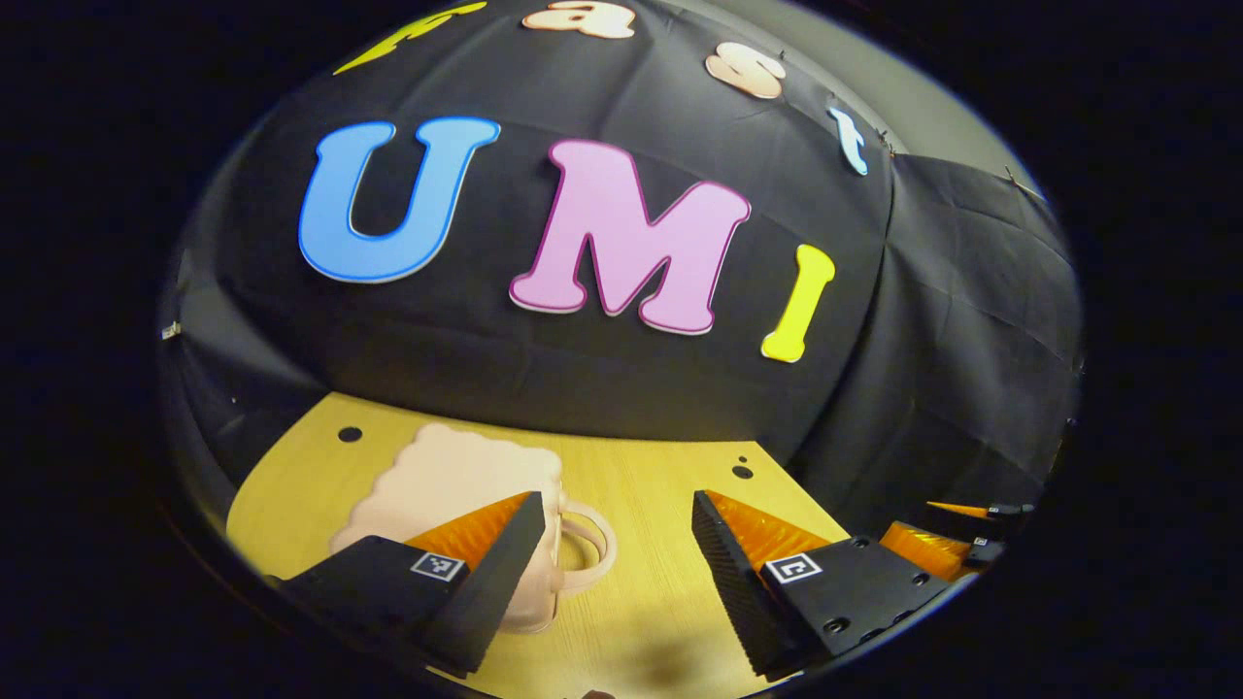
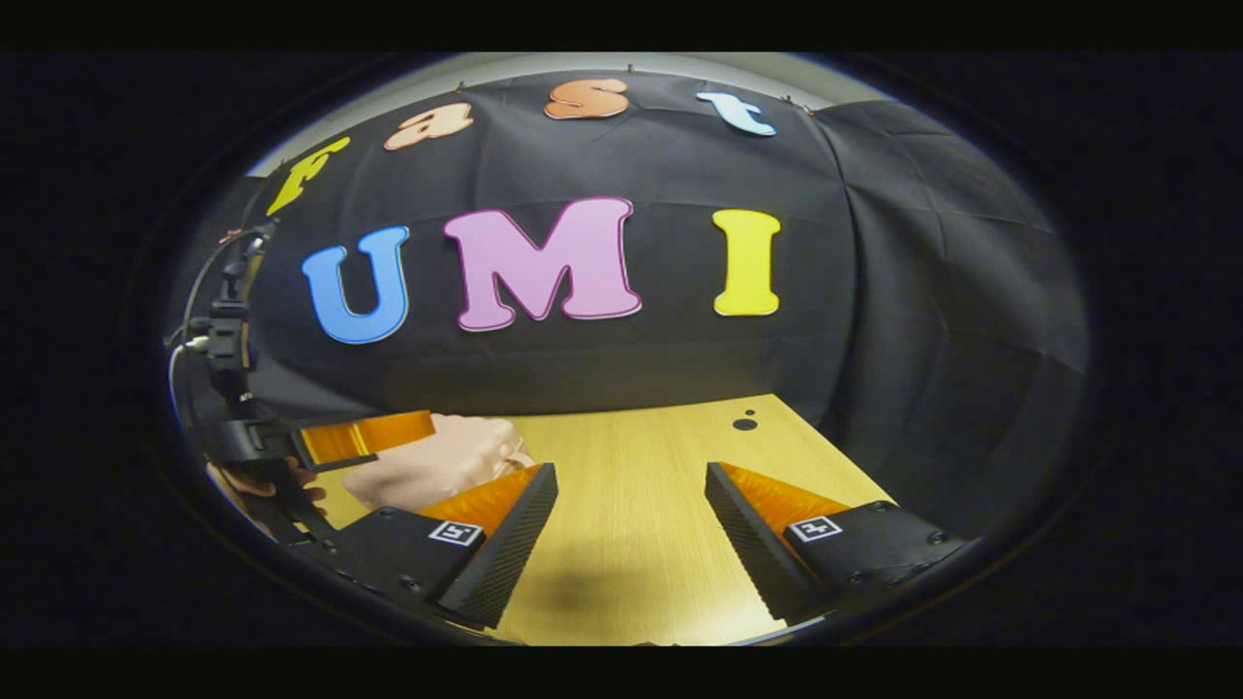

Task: First open the suitcase, pack the skin care products into it, and then close the suitcase.

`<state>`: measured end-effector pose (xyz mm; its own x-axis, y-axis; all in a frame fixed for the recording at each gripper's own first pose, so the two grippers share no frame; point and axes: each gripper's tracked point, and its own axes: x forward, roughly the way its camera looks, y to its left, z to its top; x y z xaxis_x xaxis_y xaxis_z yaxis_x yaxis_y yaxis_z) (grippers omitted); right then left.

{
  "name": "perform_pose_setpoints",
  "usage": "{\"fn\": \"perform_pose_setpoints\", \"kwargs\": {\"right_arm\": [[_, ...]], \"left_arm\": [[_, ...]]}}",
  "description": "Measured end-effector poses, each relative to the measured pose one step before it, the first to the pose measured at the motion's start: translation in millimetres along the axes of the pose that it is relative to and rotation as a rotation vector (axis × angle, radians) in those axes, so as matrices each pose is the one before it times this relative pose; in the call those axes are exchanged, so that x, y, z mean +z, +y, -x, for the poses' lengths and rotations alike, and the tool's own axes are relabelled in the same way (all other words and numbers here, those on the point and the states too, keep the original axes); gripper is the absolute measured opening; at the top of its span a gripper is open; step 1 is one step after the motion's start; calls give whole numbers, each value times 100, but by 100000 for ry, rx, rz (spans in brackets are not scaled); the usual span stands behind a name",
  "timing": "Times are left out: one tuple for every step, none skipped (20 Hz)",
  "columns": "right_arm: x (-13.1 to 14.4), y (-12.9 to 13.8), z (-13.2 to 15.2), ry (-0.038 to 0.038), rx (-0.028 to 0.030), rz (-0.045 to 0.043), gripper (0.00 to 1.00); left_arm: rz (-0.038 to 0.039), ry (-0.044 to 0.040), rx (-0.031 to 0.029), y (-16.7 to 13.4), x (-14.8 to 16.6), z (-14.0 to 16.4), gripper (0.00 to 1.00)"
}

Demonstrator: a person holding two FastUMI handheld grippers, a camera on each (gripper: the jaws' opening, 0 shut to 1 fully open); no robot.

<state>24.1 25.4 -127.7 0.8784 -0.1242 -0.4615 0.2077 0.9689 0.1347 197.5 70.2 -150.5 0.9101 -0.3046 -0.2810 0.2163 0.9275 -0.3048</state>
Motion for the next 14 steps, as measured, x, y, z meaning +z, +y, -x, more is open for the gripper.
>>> {"fn": "perform_pose_setpoints", "kwargs": {"right_arm": [[593, 271, 407, -1035, 1159, 176, 98], [612, 233, 420, -1140, 1082, 263, 98], [660, 253, 481, -1700, 1215, 543, 98], [686, 295, 395, -1815, 1190, 593, 98], [600, 214, 469, -1552, 1089, 691, 98], [504, 211, 363, -1617, 700, 798, 98], [466, 214, 452, -1102, 749, 575, 97], [333, 272, 326, -1175, 838, 54, 100], [487, 307, 346, -1590, 525, -95, 98], [371, 286, 419, -1494, 836, -598, 98], [417, 407, 404, -2074, 908, -431, 98], [63, 6, 199, -1382, 248, 340, 98], [-36, 47, 152, -700, 171, 1027, 98], [-200, 193, 17, 62, 352, 1002, 98]], "left_arm": [[-670, -3678, 1231, -101, 1306, 1484, 96], [-620, -3779, 1261, -166, 1350, 1653, 96], [-619, -3470, 1142, -128, 1286, 1433, 96], [-876, -4111, 1595, -38, 1213, 1238, 96], [-1005, -3778, 1953, 237, 1117, 1185, 96], [-933, -2667, 1470, -7, 475, 468, 96], [-1633, -2430, 1662, -73, 482, 377, 96], [-1732, -1614, 981, 41, 335, 435, 96], [-2544, -1644, 533, 15, 321, 625, 96], [-2110, -1002, 591, 145, 262, 447, 96], [-1877, -461, 1603, 379, -8, 304, 96], [-808, -289, 332, 15, -212, 345, 96], [345, 617, -72, -64, -346, -33, 96], [998, 1170, 140, 55, -243, 346, 96]]}}
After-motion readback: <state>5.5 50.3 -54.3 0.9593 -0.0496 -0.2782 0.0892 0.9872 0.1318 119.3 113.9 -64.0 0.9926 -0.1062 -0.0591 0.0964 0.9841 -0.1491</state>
